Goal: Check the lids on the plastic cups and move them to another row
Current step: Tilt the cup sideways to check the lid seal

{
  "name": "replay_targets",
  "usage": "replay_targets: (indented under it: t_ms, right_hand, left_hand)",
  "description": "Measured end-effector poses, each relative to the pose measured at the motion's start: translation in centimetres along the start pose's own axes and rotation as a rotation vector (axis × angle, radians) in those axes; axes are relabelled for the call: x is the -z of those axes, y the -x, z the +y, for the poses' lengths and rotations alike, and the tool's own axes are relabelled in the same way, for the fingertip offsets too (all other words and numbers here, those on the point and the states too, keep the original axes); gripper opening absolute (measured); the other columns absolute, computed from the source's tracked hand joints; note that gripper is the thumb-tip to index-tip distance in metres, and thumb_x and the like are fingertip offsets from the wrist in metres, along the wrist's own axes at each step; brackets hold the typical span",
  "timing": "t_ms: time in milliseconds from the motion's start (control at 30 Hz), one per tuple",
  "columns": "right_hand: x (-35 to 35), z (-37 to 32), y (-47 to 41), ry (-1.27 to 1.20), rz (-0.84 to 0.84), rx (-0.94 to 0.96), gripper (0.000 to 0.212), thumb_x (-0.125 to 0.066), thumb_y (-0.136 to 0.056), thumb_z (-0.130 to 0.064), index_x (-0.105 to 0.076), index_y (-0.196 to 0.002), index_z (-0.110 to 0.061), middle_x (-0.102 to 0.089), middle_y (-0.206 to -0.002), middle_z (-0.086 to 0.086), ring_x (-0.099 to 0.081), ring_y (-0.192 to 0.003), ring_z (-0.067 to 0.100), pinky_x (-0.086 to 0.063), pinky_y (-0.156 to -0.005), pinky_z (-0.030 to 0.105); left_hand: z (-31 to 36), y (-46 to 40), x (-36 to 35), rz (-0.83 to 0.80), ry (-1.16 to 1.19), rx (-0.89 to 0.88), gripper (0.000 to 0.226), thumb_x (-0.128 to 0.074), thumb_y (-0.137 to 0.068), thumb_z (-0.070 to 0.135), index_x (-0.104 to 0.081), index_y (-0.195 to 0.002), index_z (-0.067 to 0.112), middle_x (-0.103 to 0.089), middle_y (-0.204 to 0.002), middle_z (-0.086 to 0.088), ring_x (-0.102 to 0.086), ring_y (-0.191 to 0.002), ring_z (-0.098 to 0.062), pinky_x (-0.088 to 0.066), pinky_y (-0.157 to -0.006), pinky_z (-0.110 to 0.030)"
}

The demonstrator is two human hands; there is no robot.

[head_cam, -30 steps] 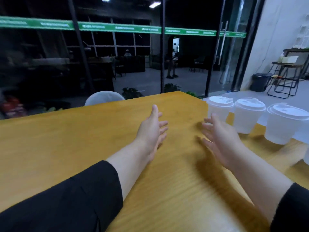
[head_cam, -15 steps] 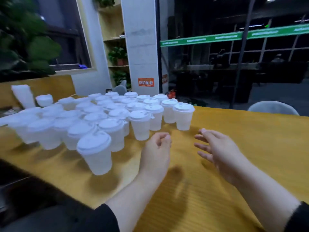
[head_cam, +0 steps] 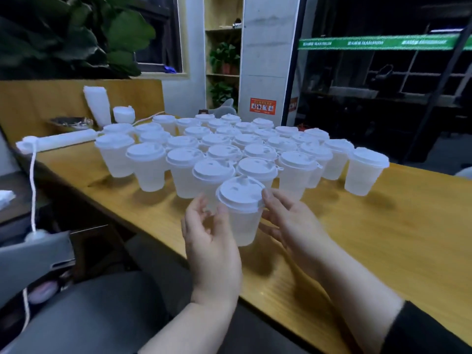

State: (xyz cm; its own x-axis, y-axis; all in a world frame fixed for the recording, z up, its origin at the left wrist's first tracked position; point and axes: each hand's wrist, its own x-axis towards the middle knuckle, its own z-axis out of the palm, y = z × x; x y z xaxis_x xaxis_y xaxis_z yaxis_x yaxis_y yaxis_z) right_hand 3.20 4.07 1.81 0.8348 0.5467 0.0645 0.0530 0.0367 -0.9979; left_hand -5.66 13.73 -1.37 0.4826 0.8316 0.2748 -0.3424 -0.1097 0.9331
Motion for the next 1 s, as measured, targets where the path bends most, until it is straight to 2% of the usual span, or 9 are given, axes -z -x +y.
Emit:
replay_targets:
  t_ms: [67,200,333,433,567,800,867,933,1000]
  right_hand:
    - [-0.2,-0.2,0.4,0.001,-0.029,0.013,0.03,-0.059,-0.1,-0.039,-0.071,-0.122,-0.023,-0.075,-0.121,-0.007,-0.068,-0.118,0.013,-0.049,-0.109,0.043]
    - [0.9,-1.0,2.2,0.027,0.011,0.076,0.028,-0.067,-0.091,-0.038,-0.076,-0.115,-0.027,-0.076,-0.117,-0.004,-0.07,-0.114,0.02,-0.054,-0.102,0.045]
    - [4.3,-1.9,5.3,0.052,0.212,0.159,0.028,-0.071,-0.083,-0.043,-0.079,-0.107,-0.032,-0.078,-0.113,-0.001,-0.065,-0.117,0.037,-0.048,-0.103,0.062]
    - [8.1,-2.5,8.1,0.146,0.355,0.242,0.028,-0.066,-0.088,-0.04,-0.073,-0.114,-0.036,-0.078,-0.109,-0.015,-0.072,-0.109,0.008,-0.053,-0.104,0.048]
    - [14.0,-1.8,10.7,0.282,0.501,0.25,0.032,-0.06,-0.102,-0.022,-0.064,-0.128,-0.041,-0.073,-0.118,-0.023,-0.066,-0.116,-0.001,-0.05,-0.108,0.042]
    - [21.1,-0.6,12.8,0.46,0.453,0.034,0.039,-0.063,-0.1,-0.023,-0.059,-0.136,-0.038,-0.066,-0.122,-0.034,-0.061,-0.117,-0.011,-0.048,-0.109,0.029]
    - [23.2,-0.6,12.6,0.565,0.57,0.051,0.019,-0.064,-0.1,-0.024,-0.071,-0.113,-0.035,-0.076,-0.106,-0.021,-0.07,-0.102,-0.002,-0.054,-0.102,0.037]
    - [25.1,-0.8,11.8,0.631,0.7,0.148,0.014,-0.065,-0.099,-0.021,-0.068,-0.1,-0.034,-0.077,-0.09,-0.009,-0.072,-0.09,0.009,-0.057,-0.092,0.042]
    - [26.3,-1.1,10.7,0.742,0.682,0.232,0.023,-0.067,-0.097,-0.019,-0.062,-0.104,-0.04,-0.072,-0.091,-0.012,-0.069,-0.091,0.006,-0.056,-0.085,0.028]
  left_hand:
    - [0.2,-0.3,-0.1,-0.135,-0.036,0.083,0.034,-0.054,-0.101,0.054,-0.064,-0.13,0.037,-0.069,-0.127,0.015,-0.061,-0.12,-0.002,-0.049,-0.107,-0.034]
    - [1.5,0.6,-1.1,-0.258,0.006,0.137,0.032,-0.049,-0.105,0.046,-0.067,-0.13,0.037,-0.073,-0.115,0.025,-0.066,-0.111,0.005,-0.051,-0.103,-0.032]
    - [2.5,1.9,-4.5,-0.487,0.061,0.213,0.03,-0.049,-0.105,0.048,-0.069,-0.124,0.035,-0.076,-0.111,0.022,-0.068,-0.107,0.003,-0.05,-0.092,-0.026]
    - [2.7,3.2,-8.9,-0.691,0.054,0.284,0.033,-0.051,-0.103,0.056,-0.07,-0.121,0.034,-0.077,-0.112,0.017,-0.07,-0.108,-0.001,-0.051,-0.096,-0.029]
    - [2.3,5.0,-15.4,-0.903,0.081,0.363,0.045,-0.049,-0.097,0.056,-0.072,-0.123,0.027,-0.077,-0.118,0.005,-0.07,-0.116,-0.017,-0.048,-0.111,-0.049]
    - [-0.1,5.2,-22.3,-0.999,0.051,0.399,0.033,-0.045,-0.109,0.034,-0.074,-0.112,0.019,-0.078,-0.114,0.002,-0.069,-0.115,-0.021,-0.047,-0.111,-0.052]
    - [-0.9,4.7,-22.8,-0.956,0.063,0.365,0.032,-0.047,-0.108,0.038,-0.072,-0.115,0.02,-0.078,-0.113,0.002,-0.069,-0.116,-0.022,-0.048,-0.111,-0.053]
    - [-1.6,4.4,-23.1,-0.904,0.05,0.29,0.03,-0.049,-0.107,0.045,-0.07,-0.116,0.026,-0.077,-0.113,0.006,-0.068,-0.114,-0.016,-0.051,-0.107,-0.047]
    - [-1.8,4.2,-23.4,-0.859,-0.003,0.14,0.025,-0.051,-0.106,0.043,-0.069,-0.112,0.027,-0.074,-0.106,0.008,-0.067,-0.104,-0.009,-0.052,-0.093,-0.032]
